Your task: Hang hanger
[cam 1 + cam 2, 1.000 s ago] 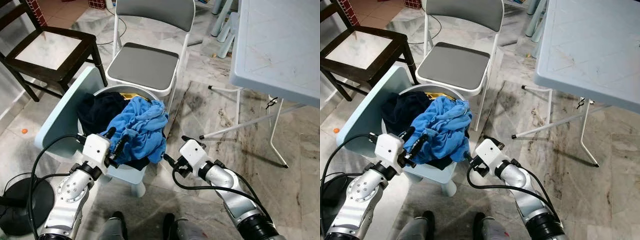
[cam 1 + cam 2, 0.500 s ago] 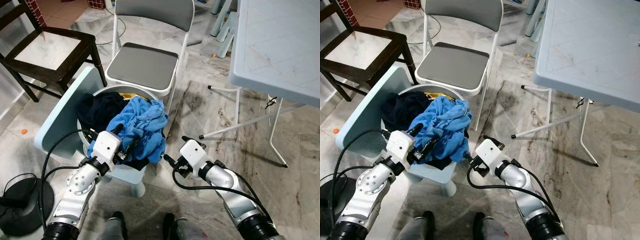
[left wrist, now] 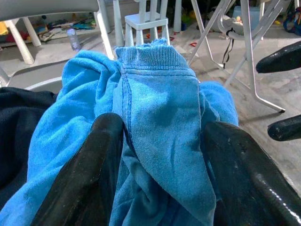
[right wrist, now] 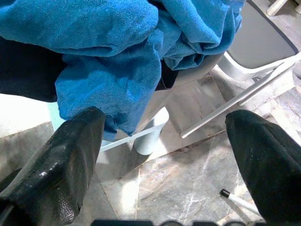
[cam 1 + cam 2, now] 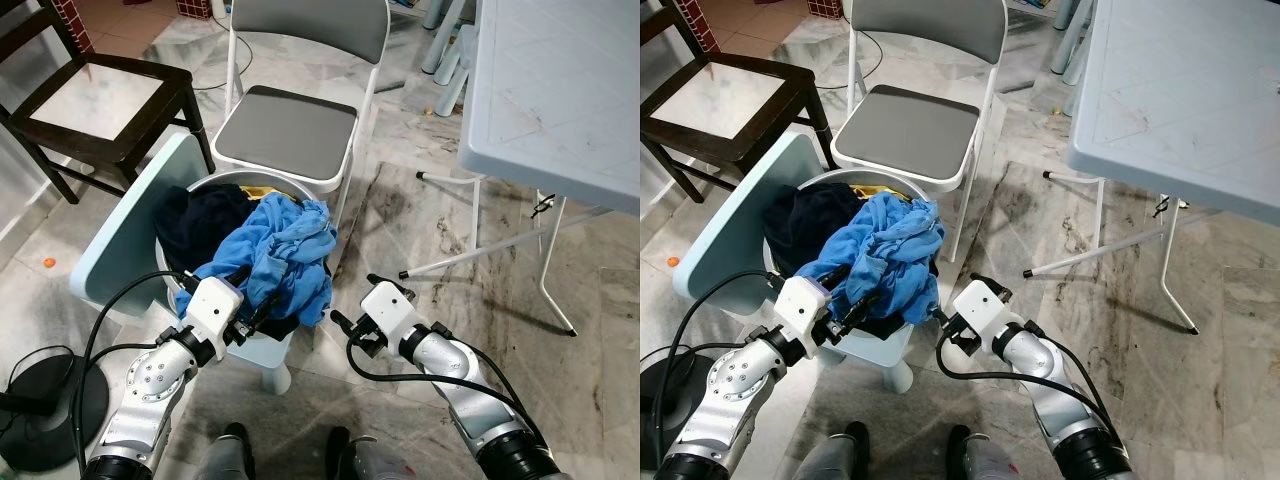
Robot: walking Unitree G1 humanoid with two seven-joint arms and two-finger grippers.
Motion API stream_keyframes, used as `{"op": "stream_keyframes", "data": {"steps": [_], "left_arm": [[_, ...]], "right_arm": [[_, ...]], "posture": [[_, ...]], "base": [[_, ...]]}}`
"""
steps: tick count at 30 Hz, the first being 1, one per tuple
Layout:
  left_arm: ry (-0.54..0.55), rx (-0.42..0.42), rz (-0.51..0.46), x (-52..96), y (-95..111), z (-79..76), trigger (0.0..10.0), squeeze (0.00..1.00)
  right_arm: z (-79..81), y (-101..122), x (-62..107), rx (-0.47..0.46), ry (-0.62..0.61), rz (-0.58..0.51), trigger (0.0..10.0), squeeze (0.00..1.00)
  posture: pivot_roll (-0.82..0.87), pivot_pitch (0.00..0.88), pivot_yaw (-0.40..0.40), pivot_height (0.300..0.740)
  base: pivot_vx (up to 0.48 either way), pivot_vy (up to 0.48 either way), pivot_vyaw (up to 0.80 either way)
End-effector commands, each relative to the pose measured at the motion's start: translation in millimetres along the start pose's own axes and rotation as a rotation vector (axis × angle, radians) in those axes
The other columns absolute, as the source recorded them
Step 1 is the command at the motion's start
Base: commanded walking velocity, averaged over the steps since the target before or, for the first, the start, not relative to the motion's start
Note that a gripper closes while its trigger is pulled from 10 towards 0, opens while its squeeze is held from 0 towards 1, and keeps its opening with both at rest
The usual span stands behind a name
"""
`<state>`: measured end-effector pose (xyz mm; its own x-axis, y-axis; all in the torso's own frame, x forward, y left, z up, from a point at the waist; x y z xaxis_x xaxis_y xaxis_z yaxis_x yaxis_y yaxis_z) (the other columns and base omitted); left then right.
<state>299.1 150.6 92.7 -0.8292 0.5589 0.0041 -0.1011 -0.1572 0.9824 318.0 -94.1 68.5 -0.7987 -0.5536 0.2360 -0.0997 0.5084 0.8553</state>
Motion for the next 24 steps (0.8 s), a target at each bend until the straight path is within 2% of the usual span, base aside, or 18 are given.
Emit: {"op": "stream_keyframes", "data": {"steps": [1, 10, 15, 16, 17, 18, 19, 20, 24], "left_arm": [[-0.006, -0.016, -0.016, -0.5, 3.5, -0.9, 10.0, 0.0], [0.01, -0.025, -0.033, -16.2, 11.6, 11.8, 10.0, 0.0], [0.011, 0.0, -0.028, -18.5, 11.2, 13.7, 10.0, 0.0], [0.007, 0.013, -0.022, -17.9, 9.4, 14.5, 5.6, 0.0], [0.007, 0.013, -0.022, -17.9, 9.4, 14.5, 5.6, 0.0], [0.005, 0.033, -0.02, -17.2, 8.0, 15.0, 2.2, 0.0], [0.006, 0.041, -0.02, -17.2, 7.4, 15.4, 2.2, 0.0], [0.007, 0.05, -0.021, -17.1, 7.0, 15.8, 0.0, 0.0], [0.004, 0.075, -0.028, -18.3, 6.9, 16.7, 0.0, 0.0]], "right_arm": [[2.7, -5.4, 2.3, -0.004, 0.011, 0.022, 10.0, 0.0], [3.4, -5.0, 1.5, -0.002, 0.011, 0.022, 10.0, 0.0], [2.2, -5.9, 2.6, -0.003, 0.004, 0.024, 10.0, 0.0], [1.8, -6.3, 3.1, -0.004, 0.0, 0.025, 10.0, 0.0], [1.8, -6.3, 3.1, -0.004, 0.0, 0.025, 10.0, 0.0], [1.7, -6.7, 3.6, -0.004, -0.002, 0.027, 10.0, 0.0], [1.7, -6.9, 3.8, -0.005, -0.003, 0.027, 10.0, 0.0], [1.8, -6.9, 3.8, -0.005, -0.003, 0.027, 10.0, 0.0], [1.9, -6.8, 3.7, -0.005, -0.005, 0.028, 10.0, 0.0]], "posture": [[0.14, 0.267, -0.09, 0.74], [0.13, 0.263, -0.089, 0.74], [0.12, 0.261, -0.083, 0.74], [0.12, 0.262, -0.082, 0.74], [0.12, 0.262, -0.082, 0.74], [0.12, 0.261, -0.081, 0.74], [0.12, 0.261, -0.081, 0.74], [0.12, 0.261, -0.08, 0.74], [0.12, 0.263, -0.082, 0.74]], "base": [[0.0, 0.0, 0.0], [0.0, 0.0, 0.0], [0.0, 0.0, 0.0], [0.0, 0.0, 0.0], [0.0, 0.0, 0.0], [0.0, 0.0, 0.0], [0.0, 0.0, 0.0], [0.0, 0.0, 0.0], [0.0, 0.0, 0.0]]}}
Point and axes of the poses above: a point about 5 cm out from each wrist's last joint towards the gripper, its own x axis pointing back from the gripper into the wrist, its own y axis along the axis of the wrist's last joint, z = x × y, the point moved 2 cm from there along -x, pointing out of the wrist towards the gripper, and after that the axes turned 5 degrees about x, right-handed, at the moved point
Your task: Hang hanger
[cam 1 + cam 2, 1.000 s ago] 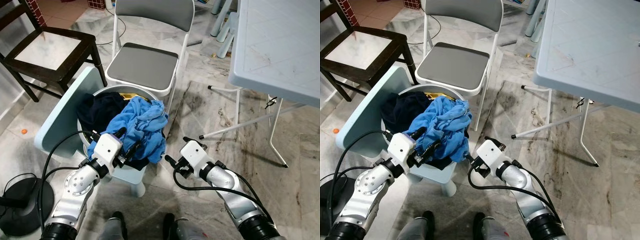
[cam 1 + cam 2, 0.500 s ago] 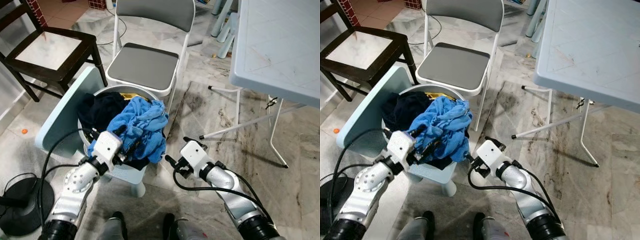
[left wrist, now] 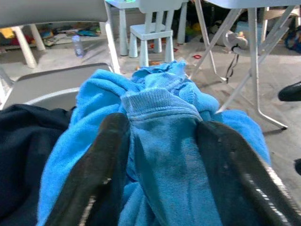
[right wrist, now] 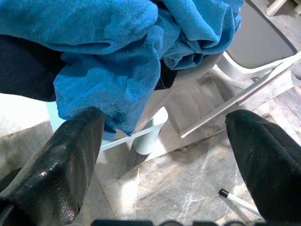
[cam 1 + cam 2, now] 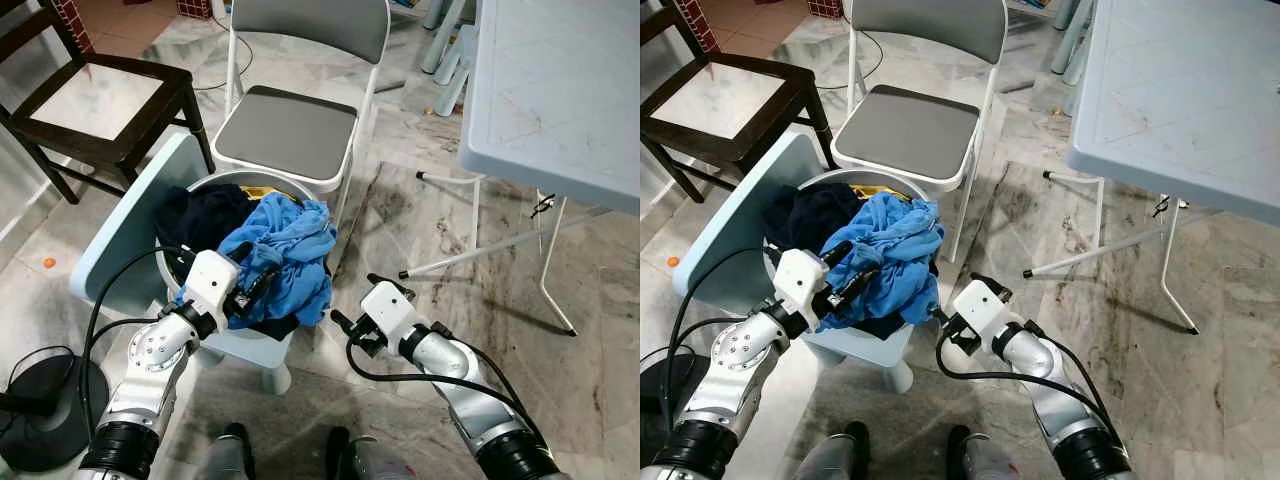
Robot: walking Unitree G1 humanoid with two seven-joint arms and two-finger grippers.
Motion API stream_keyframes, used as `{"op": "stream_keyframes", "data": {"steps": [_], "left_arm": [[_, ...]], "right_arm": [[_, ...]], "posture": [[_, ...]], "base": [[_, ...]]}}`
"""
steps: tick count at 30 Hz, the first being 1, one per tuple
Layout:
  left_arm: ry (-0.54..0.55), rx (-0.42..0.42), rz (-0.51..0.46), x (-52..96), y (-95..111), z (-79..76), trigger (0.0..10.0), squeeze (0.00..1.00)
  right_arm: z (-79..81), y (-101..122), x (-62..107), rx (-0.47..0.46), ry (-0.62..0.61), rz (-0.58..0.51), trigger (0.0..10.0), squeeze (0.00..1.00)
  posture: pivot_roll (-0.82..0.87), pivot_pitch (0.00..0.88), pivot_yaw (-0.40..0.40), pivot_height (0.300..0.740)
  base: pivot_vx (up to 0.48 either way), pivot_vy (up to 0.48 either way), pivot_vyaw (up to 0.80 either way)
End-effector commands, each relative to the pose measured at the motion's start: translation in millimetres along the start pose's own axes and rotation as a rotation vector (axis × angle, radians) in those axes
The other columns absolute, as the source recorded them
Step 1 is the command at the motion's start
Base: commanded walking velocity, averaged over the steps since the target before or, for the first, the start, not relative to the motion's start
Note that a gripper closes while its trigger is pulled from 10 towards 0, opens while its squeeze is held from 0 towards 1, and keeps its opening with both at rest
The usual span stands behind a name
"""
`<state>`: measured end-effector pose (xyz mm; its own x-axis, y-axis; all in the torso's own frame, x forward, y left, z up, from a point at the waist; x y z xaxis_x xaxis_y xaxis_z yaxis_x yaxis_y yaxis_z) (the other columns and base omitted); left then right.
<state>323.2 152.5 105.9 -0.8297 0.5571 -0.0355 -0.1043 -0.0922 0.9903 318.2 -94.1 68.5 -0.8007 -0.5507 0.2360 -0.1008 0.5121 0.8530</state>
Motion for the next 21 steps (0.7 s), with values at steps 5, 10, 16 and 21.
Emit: {"op": "stream_keyframes", "data": {"steps": [5, 10, 16, 21], "left_arm": [[0.006, 0.075, -0.001, 0.4, -2.9, -0.2, 0.0, 0.0], [0.025, 0.133, -0.023, 0.4, -1.8, 0.4, 0.0, 0.0], [0.031, 0.172, -0.038, -1.2, 0.5, 0.8, 0.0, 0.0], [0.045, 0.218, -0.059, -3.3, 4.4, 3.1, 0.0, 0.0]], "right_arm": [[0.6, -6.4, 3.2, -0.009, -0.006, 0.026, 10.0, 0.0], [1.1, -6.6, 3.0, -0.01, -0.006, 0.027, 10.0, 0.0], [1.4, -6.6, 2.8, -0.01, -0.004, 0.027, 10.0, 0.0], [1.1, -7.0, 2.8, -0.01, -0.007, 0.028, 10.0, 0.0]], "posture": [[0.12, 0.264, -0.081, 0.74], [0.13, 0.264, -0.082, 0.74], [0.13, 0.263, -0.08, 0.74], [0.12, 0.263, -0.079, 0.74]], "base": [[0.0, 0.0, 0.0], [0.0, 0.0, 0.0], [0.0, 0.0, 0.0], [0.0, 0.0, 0.0]]}}
Point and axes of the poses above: a point about 5 cm out from each wrist's last joint towards the gripper, its own x axis pointing back from the gripper into the wrist, its own y axis along the axis of the wrist's last joint, z = x × y, the point moved 2 cm from there along -x, pointing out of the wrist towards the gripper, and after that the axes turned 5 degrees about x, right-handed, at the moved point
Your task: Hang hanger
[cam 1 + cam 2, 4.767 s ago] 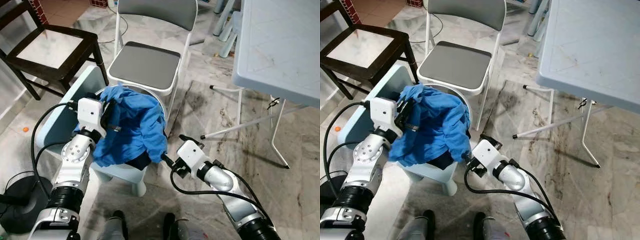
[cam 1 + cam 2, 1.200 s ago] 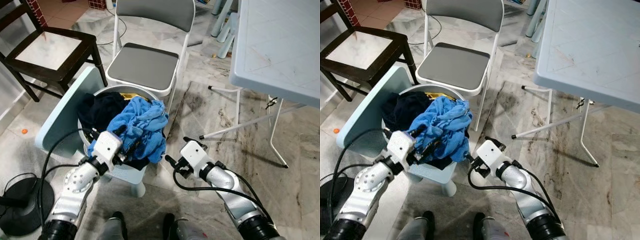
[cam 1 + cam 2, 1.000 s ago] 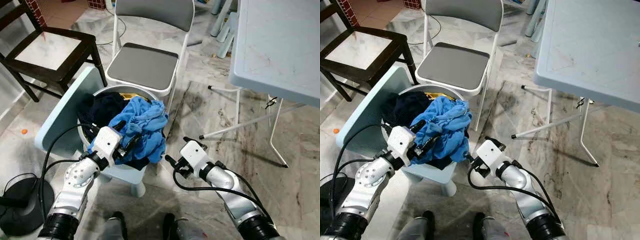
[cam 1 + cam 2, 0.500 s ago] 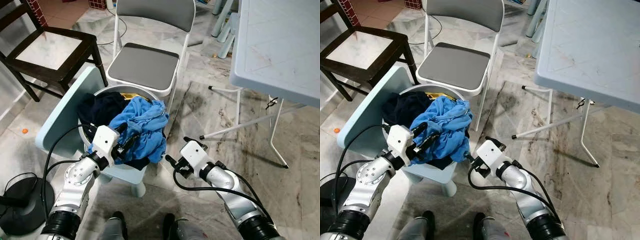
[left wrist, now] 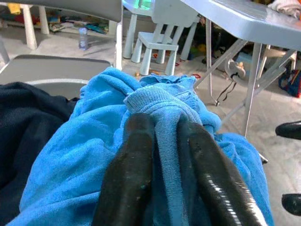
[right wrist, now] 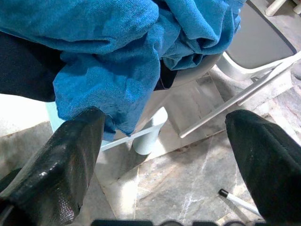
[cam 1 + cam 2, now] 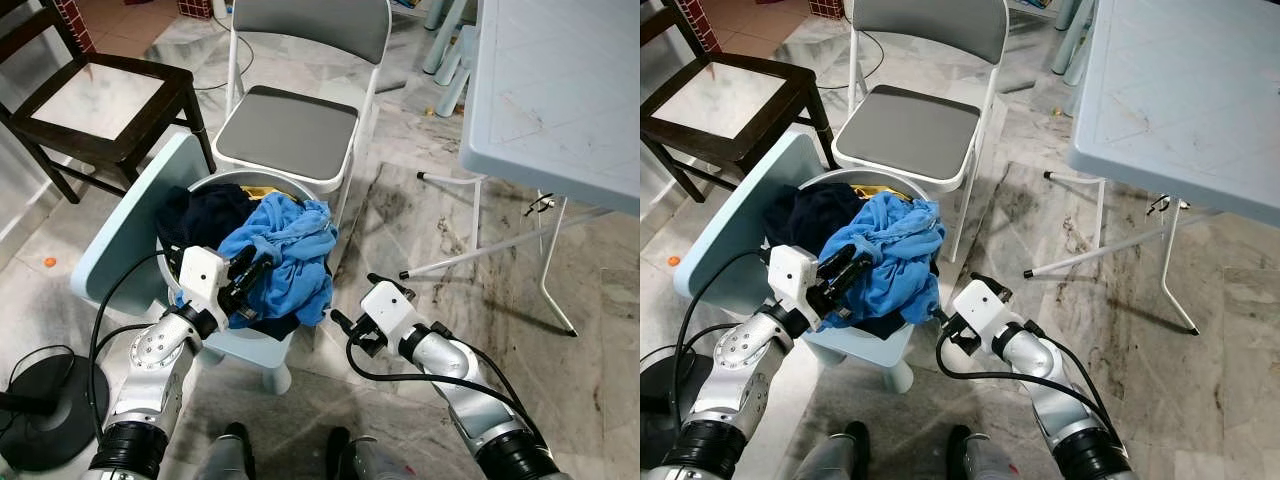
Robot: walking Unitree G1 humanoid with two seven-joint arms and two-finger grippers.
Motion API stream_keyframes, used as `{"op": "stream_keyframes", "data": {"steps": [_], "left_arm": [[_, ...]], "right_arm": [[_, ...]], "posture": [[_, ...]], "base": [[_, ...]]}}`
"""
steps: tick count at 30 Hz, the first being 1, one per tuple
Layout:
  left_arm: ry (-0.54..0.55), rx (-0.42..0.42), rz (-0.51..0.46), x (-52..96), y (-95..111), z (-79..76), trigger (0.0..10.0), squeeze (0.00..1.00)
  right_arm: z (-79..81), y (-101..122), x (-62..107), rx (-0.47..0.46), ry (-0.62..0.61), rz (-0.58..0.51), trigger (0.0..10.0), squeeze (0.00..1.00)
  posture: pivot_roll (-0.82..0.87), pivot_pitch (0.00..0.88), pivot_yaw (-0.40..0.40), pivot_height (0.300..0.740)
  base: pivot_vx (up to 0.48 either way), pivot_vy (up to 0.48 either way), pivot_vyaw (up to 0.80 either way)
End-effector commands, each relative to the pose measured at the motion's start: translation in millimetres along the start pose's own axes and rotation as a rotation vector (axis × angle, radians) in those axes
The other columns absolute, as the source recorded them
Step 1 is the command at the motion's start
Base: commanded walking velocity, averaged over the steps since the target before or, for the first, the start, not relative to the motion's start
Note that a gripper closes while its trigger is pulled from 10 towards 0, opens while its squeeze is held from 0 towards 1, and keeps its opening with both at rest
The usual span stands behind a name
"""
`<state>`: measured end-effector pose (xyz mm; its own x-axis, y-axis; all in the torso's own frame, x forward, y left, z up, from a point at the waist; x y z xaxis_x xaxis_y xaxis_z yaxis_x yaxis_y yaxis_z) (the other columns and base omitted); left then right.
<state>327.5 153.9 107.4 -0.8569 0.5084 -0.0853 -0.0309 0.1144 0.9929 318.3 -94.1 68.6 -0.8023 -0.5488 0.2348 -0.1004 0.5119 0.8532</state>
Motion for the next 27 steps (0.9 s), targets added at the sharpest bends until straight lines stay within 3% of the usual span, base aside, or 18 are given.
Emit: {"op": "stream_keyframes", "data": {"steps": [1, 15, 22, 24, 27], "left_arm": [[-0.011, 0.01, -0.014, -0.9, 4.3, -1.1, 0.0, 0.0], [0.01, 0.019, -0.039, -2.5, 9.0, -2.9, 0.0, 0.0], [0.036, -0.075, -0.111, -2.7, 21.9, -13.6, 0.0, 0.0], [0.047, -0.193, -0.173, -0.9, 38.9, -21.9, 0.0, 0.0], [0.068, -0.255, -0.228, 1.8, 54.3, -26.7, 0.0, 0.0]], "right_arm": [[1.2, -7.1, 2.9, -0.01, -0.006, 0.028, 10.0, 0.0], [0.4, -6.0, 2.2, -0.012, -0.013, 0.022, 10.0, 0.0], [-6.8, 1.6, 2.9, -0.036, -0.056, -0.027, 10.0, 0.0], [-15.8, 13.5, 5.8, -0.089, -0.084, -0.101, 10.0, 0.0], [-22.1, 22.1, 8.2, -0.134, -0.094, -0.151, 10.0, 0.0]], "posture": [[0.12, 0.262, -0.077, 0.74], [0.13, 0.256, -0.076, 0.74], [0.14, 0.258, -0.071, 0.74], [0.14, 0.265, -0.071, 0.74], [0.15, 0.267, -0.072, 0.74]], "base": [[0.0, 0.0, 0.0], [0.0, 0.0, 0.0], [0.0, 0.0, 0.0], [0.0, 0.0, 0.0], [0.0, 0.0, 0.0]]}}
Point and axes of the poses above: a point about 5 cm out from each wrist's last joint towards the gripper, its own x axis pointing back from the gripper into the wrist, its own y axis along the axis of the wrist's last joint, z = x × y, the point moved 2 cm from there along -x, pointing out of the wrist towards the gripper, and after that the axes turned 5 degrees about x, right-handed, at the moved point
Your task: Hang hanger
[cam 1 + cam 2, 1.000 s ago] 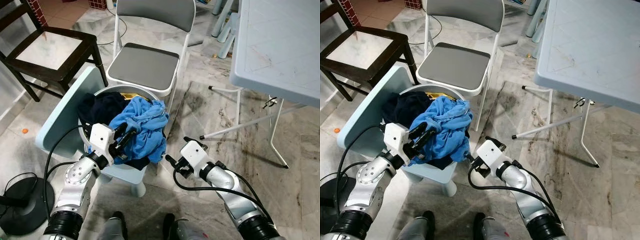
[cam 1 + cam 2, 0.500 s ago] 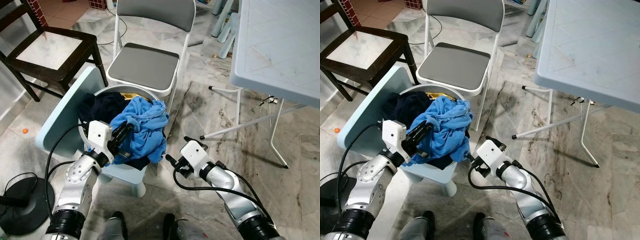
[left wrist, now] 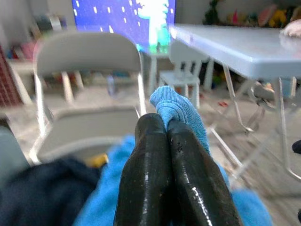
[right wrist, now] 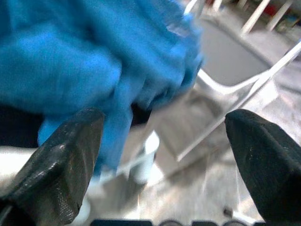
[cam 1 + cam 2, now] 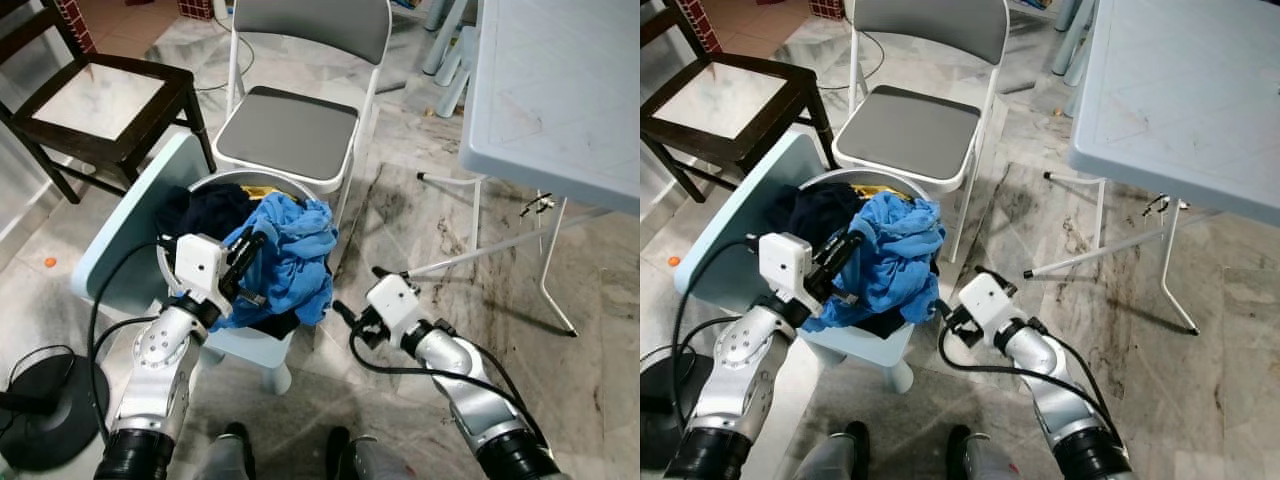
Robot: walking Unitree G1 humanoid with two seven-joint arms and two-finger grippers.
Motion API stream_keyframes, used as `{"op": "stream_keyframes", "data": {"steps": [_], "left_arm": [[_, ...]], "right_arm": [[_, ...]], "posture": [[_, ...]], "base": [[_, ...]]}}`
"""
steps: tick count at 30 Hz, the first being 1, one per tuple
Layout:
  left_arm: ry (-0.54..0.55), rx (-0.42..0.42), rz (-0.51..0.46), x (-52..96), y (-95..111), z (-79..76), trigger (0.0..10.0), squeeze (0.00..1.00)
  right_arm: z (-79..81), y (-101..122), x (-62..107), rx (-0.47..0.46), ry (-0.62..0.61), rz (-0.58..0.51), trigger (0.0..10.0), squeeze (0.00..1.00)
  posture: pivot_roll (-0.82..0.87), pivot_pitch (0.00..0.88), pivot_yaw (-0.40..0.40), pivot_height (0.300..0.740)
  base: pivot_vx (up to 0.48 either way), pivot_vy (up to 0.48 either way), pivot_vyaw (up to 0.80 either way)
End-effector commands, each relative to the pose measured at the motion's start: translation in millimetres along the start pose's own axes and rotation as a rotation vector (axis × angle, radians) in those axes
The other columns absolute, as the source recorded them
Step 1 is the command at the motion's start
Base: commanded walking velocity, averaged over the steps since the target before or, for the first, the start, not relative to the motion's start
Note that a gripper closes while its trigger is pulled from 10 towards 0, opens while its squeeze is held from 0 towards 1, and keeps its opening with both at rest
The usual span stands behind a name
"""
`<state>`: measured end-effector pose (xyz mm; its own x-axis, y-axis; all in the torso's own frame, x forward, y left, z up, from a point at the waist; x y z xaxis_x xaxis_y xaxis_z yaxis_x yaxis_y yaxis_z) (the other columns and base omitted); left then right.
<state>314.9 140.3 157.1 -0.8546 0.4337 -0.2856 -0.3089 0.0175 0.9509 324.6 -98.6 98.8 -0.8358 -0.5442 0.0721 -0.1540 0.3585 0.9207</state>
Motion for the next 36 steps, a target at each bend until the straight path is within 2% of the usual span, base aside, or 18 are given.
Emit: {"op": "stream_keyframes", "data": {"steps": [1, 5, 6, 8, 11, 14, 15, 17, 18, 21, 23, 24, 26, 27, 30, 31, 32, 36], "left_arm": [[0.006, -0.055, -0.051, 1.2, 15.1, -3.4, 0.0, 0.0], [0.025, -0.127, -0.124, 2.1, 38.6, -5.6, 0.0, 0.0], [0.025, -0.127, -0.124, 2.1, 38.6, -5.6, 0.0, 0.0], [0.027, -0.19, -0.185, 0.1, 58.0, -7.8, 0.0, 0.0], [0.036, -0.202, -0.198, -2.4, 66.4, -7.7, 0.0, 0.0], [0.082, -0.176, -0.112, 4.3, 44.3, -2.8, 0.0, 0.0], [0.088, -0.172, -0.104, 5.0, 42.7, -1.4, 0.0, 0.0], [0.106, -0.152, -0.072, 8.0, 35.9, -0.2, 0.0, 0.0], [0.124, -0.14, -0.028, 12.3, 24.4, 1.7, 0.0, 0.0], [0.146, -0.137, 0.038, 17.8, 8.6, 5.9, 0.0, 0.0], [0.163, -0.125, 0.103, 21.3, -4.3, 8.8, 0.0, 0.0], [0.155, -0.127, 0.148, 25.1, -14.0, 7.8, 0.0, 0.0], [0.134, -0.122, 0.168, 26.6, -18.9, 5.5, 0.0, 0.0], [0.128, -0.122, 0.175, 26.8, -20.3, 4.8, 0.7, 0.0], [0.135, -0.109, 0.201, 30.6, -24.9, 2.1, 8.1, 0.0], [0.143, -0.117, 0.207, 31.3, -26.0, 2.5, 8.1, 0.0], [0.143, -0.122, 0.22, 32.4, -28.6, 1.8, 10.0, 0.0], [0.206, -0.075, 0.245, 39.1, -37.3, 1.5, 10.0, 0.0]], "right_arm": [[-4.6, 3.8, 3.3, -0.033, -0.01, -0.026, 10.0, 0.0], [-11.7, 14.2, -1.5, -0.064, -0.037, -0.07, 10.0, 0.0], [-11.7, 14.2, -1.5, -0.064, -0.037, -0.07, 10.0, 0.0], [-13.3, 16.8, -7.2, -0.118, -0.059, -0.092, 10.0, 0.0], [-13.6, 22.6, -12.3, -0.171, -0.072, -0.12, 10.0, 0.0], [-11.3, 24.3, -17.6, -0.195, -0.092, -0.116, 10.0, 0.0], [-11.1, 24.5, -18.3, -0.197, -0.094, -0.114, 10.0, 0.0], [-10.0, 23.5, -18.1, -0.208, -0.092, -0.112, 10.0, 0.0], [-7.7, 20.7, -16.9, -0.21, -0.084, -0.104, 10.0, 0.0], [-5.3, 17.4, -16.7, -0.206, -0.075, -0.094, 10.0, 0.0], [-8.7, 18.7, -16.3, -0.218, -0.091, -0.101, 10.0, 0.0], [-14.1, 22.1, -16.0, -0.267, -0.121, -0.119, 10.0, 0.0], [-16.9, 24.7, -16.8, -0.289, -0.131, -0.129, 10.0, 0.0], [-17.9, 25.7, -17.2, -0.286, -0.132, -0.131, 10.0, 0.0], [-22.3, 29.3, -16.4, -0.31, -0.151, -0.148, 10.0, 0.0], [-22.9, 29.2, -16.2, -0.315, -0.155, -0.149, 10.0, 0.0], [-23.7, 28.7, -15.9, -0.318, -0.162, -0.148, 10.0, 0.0], [-29.7, 25.4, -9.6, -0.36, -0.257, -0.14, 10.0, 0.0]], "posture": [[0.15, 0.264, -0.076, 0.74], [0.19, 0.245, -0.084, 0.74], [0.19, 0.245, -0.084, 0.74], [0.22, 0.223, -0.079, 0.74], [0.24, 0.22, -0.08, 0.74], [0.25, 0.207, -0.097, 0.74], [0.25, 0.208, -0.1, 0.74], [0.26, 0.207, -0.108, 0.74], [0.25, 0.207, -0.11, 0.74], [0.25, 0.203, -0.104, 0.74], [0.24, 0.205, -0.101, 0.74], [0.24, 0.207, -0.101, 0.74], [0.23, 0.214, -0.099, 0.74], [0.23, 0.215, -0.097, 0.74], [0.24, 0.228, -0.097, 0.74], [0.24, 0.229, -0.097, 0.74], [0.24, 0.229, -0.098, 0.74], [0.24, 0.226, -0.117, 0.74]], "base": [[0.0, 0.0, 0.0], [0.0, 0.0, 0.0], [0.0, 0.0, 0.0], [0.0, 0.0, 0.0], [0.0, 0.0, 0.0], [0.0, 0.0, 0.0], [0.0, 0.0, 0.0], [0.0, 0.0, 0.0], [0.0, 0.0, 0.0], [0.0, 0.0, 0.0], [0.0, 0.0, 0.0], [0.0, 0.0, 0.0], [0.0, 0.0, 0.0], [0.0, 0.0, 0.0], [0.0, 0.0, 0.0], [0.0, 0.0, 0.0], [0.0, 0.0, 0.0], [0.0, 0.0, 0.0]]}}
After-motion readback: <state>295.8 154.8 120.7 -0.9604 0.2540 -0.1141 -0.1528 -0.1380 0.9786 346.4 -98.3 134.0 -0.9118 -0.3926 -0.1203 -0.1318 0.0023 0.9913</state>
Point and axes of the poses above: a point about 5 cm out from each wrist's last joint towards the gripper, its own x axis pointing back from the gripper into the wrist, its own y axis along the axis of the wrist's last joint, z = x × y, the point moved 2 cm from there along -x, pointing out of the wrist towards the gripper, and after that the axes turned 5 degrees about x, right-handed, at the moved point
